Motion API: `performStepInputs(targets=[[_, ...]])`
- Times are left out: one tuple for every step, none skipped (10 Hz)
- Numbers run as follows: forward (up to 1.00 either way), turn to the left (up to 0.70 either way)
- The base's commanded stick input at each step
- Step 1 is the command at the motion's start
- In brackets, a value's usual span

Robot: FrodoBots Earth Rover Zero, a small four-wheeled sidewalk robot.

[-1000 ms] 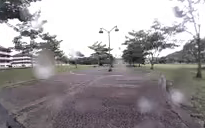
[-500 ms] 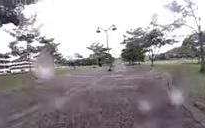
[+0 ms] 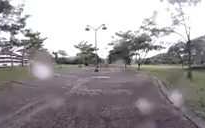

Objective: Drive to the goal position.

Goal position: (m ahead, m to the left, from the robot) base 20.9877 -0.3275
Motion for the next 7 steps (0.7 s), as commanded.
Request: performStepInputs(targets=[[0.70,0.00],[0.70,0.00],[0.70,0.00],[0.70,0.00],[0.70,0.00],[0.70,0.00],[0.70,0.00]])
